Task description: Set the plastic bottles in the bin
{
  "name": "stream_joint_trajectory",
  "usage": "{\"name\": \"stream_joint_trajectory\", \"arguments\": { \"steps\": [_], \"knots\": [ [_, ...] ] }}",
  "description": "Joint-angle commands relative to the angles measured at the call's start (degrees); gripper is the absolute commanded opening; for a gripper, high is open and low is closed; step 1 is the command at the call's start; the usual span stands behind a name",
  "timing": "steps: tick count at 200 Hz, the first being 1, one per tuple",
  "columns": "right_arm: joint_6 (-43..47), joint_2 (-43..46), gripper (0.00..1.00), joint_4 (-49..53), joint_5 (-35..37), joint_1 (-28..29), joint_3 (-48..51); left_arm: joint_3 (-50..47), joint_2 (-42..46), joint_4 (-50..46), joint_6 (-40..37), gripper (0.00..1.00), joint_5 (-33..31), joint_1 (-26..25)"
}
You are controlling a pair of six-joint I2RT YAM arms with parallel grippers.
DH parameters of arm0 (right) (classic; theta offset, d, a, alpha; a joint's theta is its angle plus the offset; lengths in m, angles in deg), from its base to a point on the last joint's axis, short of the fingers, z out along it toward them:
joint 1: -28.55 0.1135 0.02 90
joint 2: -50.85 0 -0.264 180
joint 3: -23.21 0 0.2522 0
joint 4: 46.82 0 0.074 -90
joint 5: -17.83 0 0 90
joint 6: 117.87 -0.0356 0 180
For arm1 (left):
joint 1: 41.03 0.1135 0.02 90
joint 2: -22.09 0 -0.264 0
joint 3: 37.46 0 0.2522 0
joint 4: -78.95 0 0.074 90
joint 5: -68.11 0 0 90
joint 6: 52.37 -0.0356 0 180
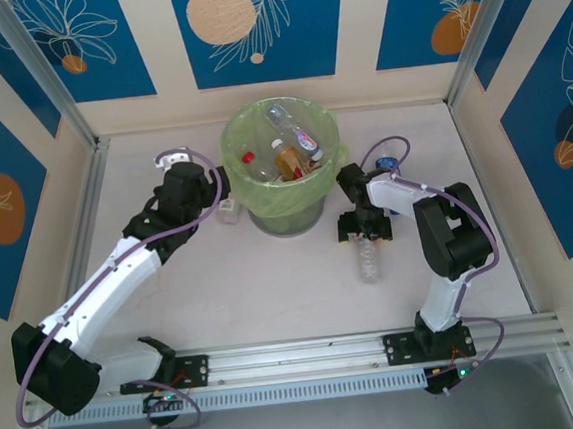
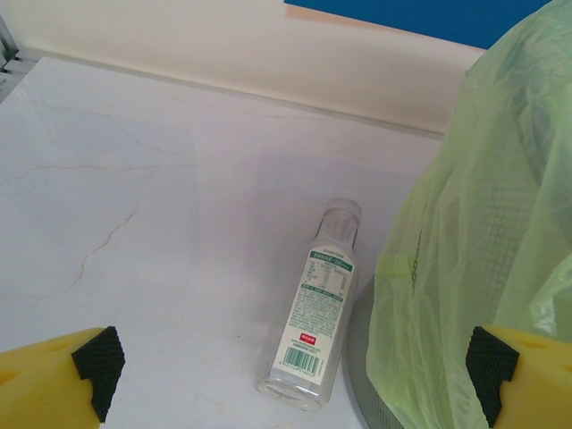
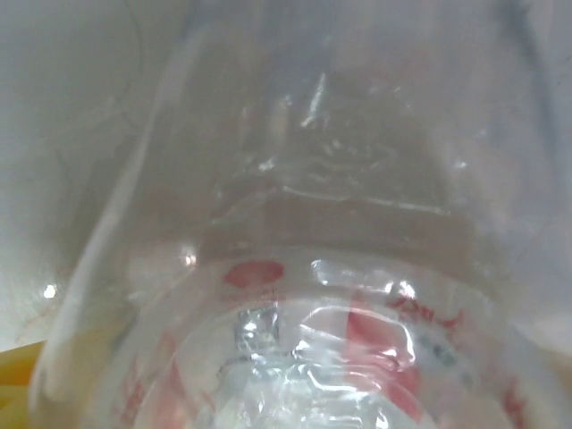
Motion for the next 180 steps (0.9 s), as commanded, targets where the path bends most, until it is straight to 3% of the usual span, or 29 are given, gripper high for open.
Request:
{"name": "stream_joint_trajectory", "arguments": {
  "steps": [1,28,75,180],
  "knots": [
    [0.4,-1.2,0.83,-0.5,0.8,-0.7,-1.7,0.3,1.7,-1.4,0.7,1.00,-1.2,0.9],
    [0.7,-0.9,0.72,-0.1,0.3,-0.8,-1.6,-0.1,2.2,-1.3,0.9,1.00,-1.4,1.2],
    [0.1,1.0,0.62,-1.0,0.4,-0.8,-0.5,-0.2,2.0,-1.2,1.4,1.00,-0.9,1.5],
    [-0.6,11.2,0.59,0.1,2.0,-1.0,0.8,0.4,1.5,-0.9,1.8,1.00,0.5,2.1]
  ]
}}
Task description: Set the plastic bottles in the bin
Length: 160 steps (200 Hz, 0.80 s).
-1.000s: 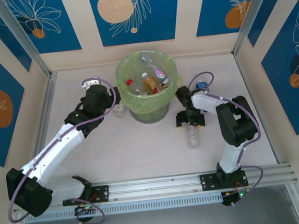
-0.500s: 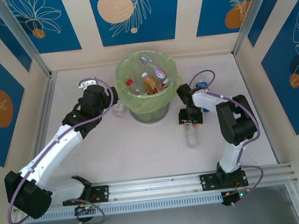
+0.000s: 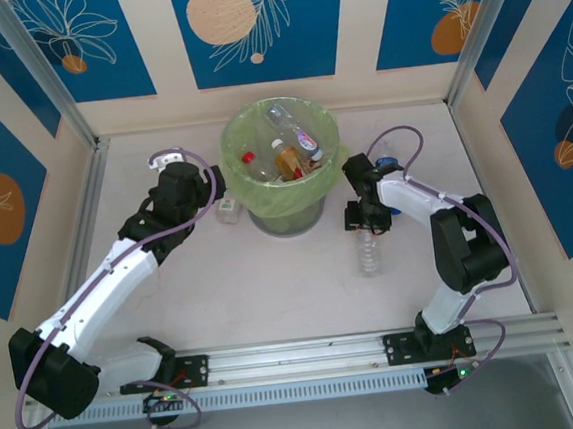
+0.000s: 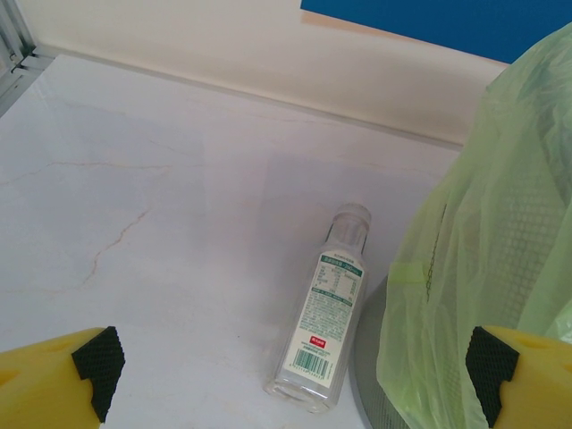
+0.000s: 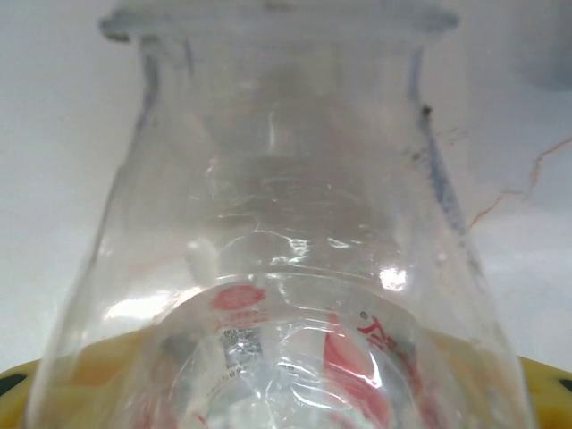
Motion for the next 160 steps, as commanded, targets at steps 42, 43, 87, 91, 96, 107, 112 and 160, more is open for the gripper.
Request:
{"name": "stream_joint_trajectory", "arguments": {
  "steps": [42,43,87,91,96,107,112,160],
  "knots": [
    [-1.5,8.7,0.58,0.7,0.8,-1.8,1.2,0.3,0.5,-0.1,1.0,1.00,0.2,1.2],
    [-1.6,8.8,0.58,0.6,0.8,-1.8,1.2,0.3,0.5,-0.1,1.0,1.00,0.2,1.3],
    [-2.3,14.4,0.55,-1.1,0.5,-3.4,2.3,0.5,0.8,-0.4,0.9,1.00,0.8,1.3],
    [-2.3,14.9,0.55,-1.3,0.5,-3.5,2.3,0.6,0.8,-0.4,1.0,1.00,0.8,1.4],
    [-2.3,15.6,0.55,-1.3,0.5,-3.8,2.3,0.7,0.7,-0.5,0.9,1.00,0.9,1.5],
    [-2.0,17.5,0.55,-1.7,0.1,-4.5,2.2,0.9,0.6,-0.7,1.0,1.00,1.0,1.4],
    [-2.0,18.3,0.55,-1.8,-0.1,-4.8,2.0,0.9,0.6,-0.7,1.0,1.00,1.1,1.4],
    [-0.3,26.5,0.55,-4.0,-3.3,-7.8,-1.6,1.3,0.2,-0.8,1.5,1.00,1.6,1.5]
  ]
}}
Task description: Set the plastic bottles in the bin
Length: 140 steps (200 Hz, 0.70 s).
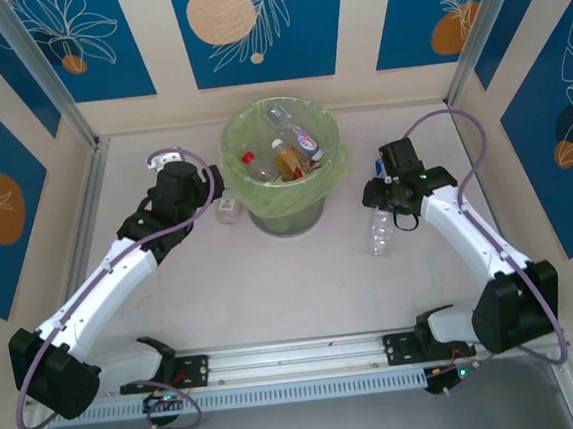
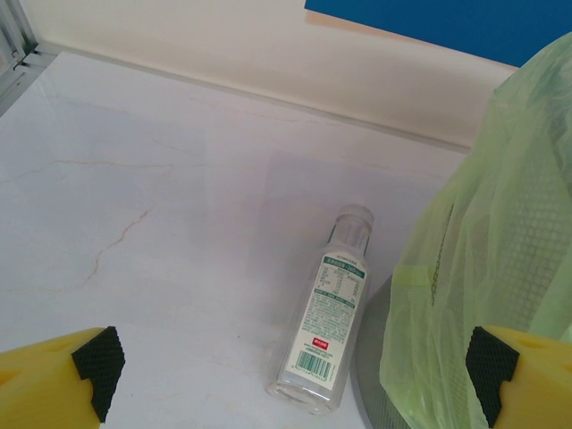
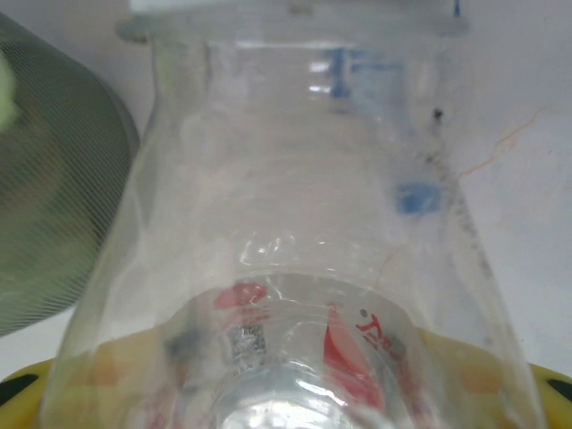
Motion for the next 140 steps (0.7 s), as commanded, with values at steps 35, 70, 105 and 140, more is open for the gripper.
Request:
{"name": "stream_joint_trajectory", "arguments": {
  "steps": [35,70,105,140],
  "knots": [
    [1.9,5.9,0.55,-2.6,-7.4,-2.5,-8.8,1.7,-0.4,-0.8,1.1,1.00,1.4,1.0],
    [2.3,5.7,0.54,-4.7,-12.1,-2.5,-15.4,2.6,-1.8,-1.6,0.9,1.00,2.9,1.1],
    [1.9,3.7,0.54,-8.5,-16.4,-2.6,-21.0,3.0,-2.4,-2.0,0.9,1.00,4.5,1.1],
    [0.9,0.9,0.54,-11.9,-20.3,-2.4,-24.9,3.3,-3.0,-3.5,0.9,1.00,5.5,1.3]
  ]
}}
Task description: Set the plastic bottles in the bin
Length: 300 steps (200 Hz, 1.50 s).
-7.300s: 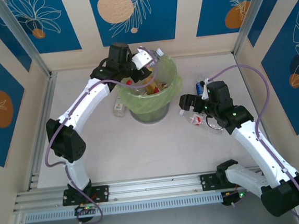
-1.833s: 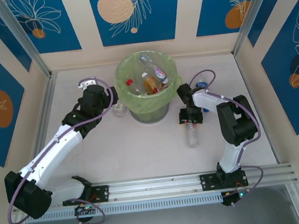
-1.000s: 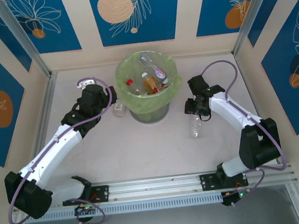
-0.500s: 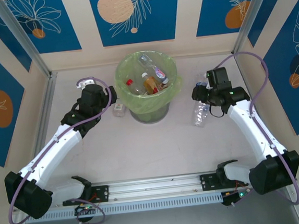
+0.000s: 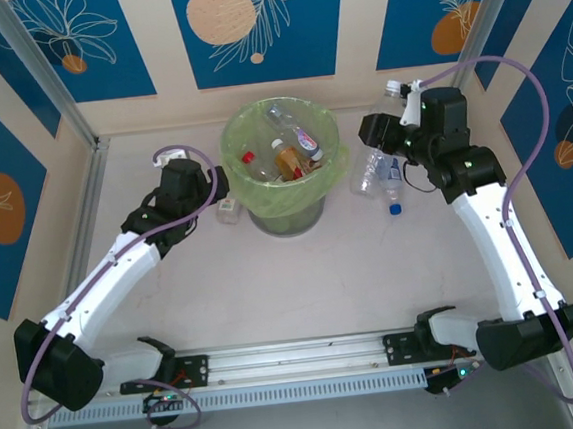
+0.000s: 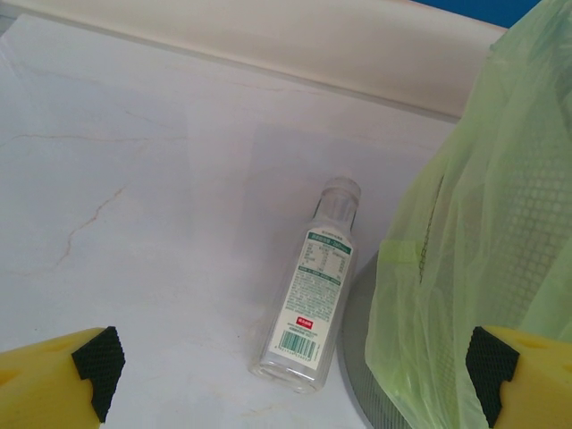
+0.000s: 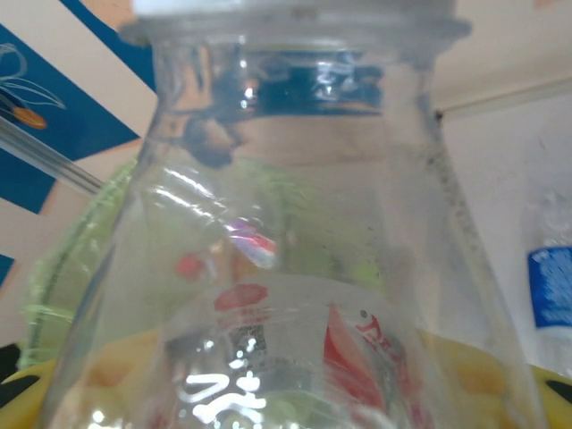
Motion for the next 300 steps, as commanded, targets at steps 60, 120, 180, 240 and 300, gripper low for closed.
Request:
{"name": "stream_joint_trajectory", "arguments": {
  "steps": [60,120,180,240,300],
  "knots": [
    [-4.0,-6.3,0.54,-7.5,-12.7,0.6,-8.5,1.9,-0.7,-2.0,0.3,1.00,2.6,1.2],
    [-8.4,-12.8,0.53,-13.0,-19.9,2.3,-14.9,1.6,-0.4,-2.6,0.4,1.00,2.8,1.3],
    [-2.2,-19.8,0.53,-13.2,-14.6,6.3,-21.7,-0.1,2.2,-3.1,0.6,1.00,1.8,1.5],
    [11.9,-27.5,0.54,-11.5,-11.6,9.8,-27.6,-0.9,3.7,-4.0,0.7,1.00,1.1,1.8],
    [33.6,-32.5,0.54,-8.2,-22.7,10.6,-30.1,-1.7,5.5,-4.5,0.7,1.00,0.4,2.1]
  ]
}}
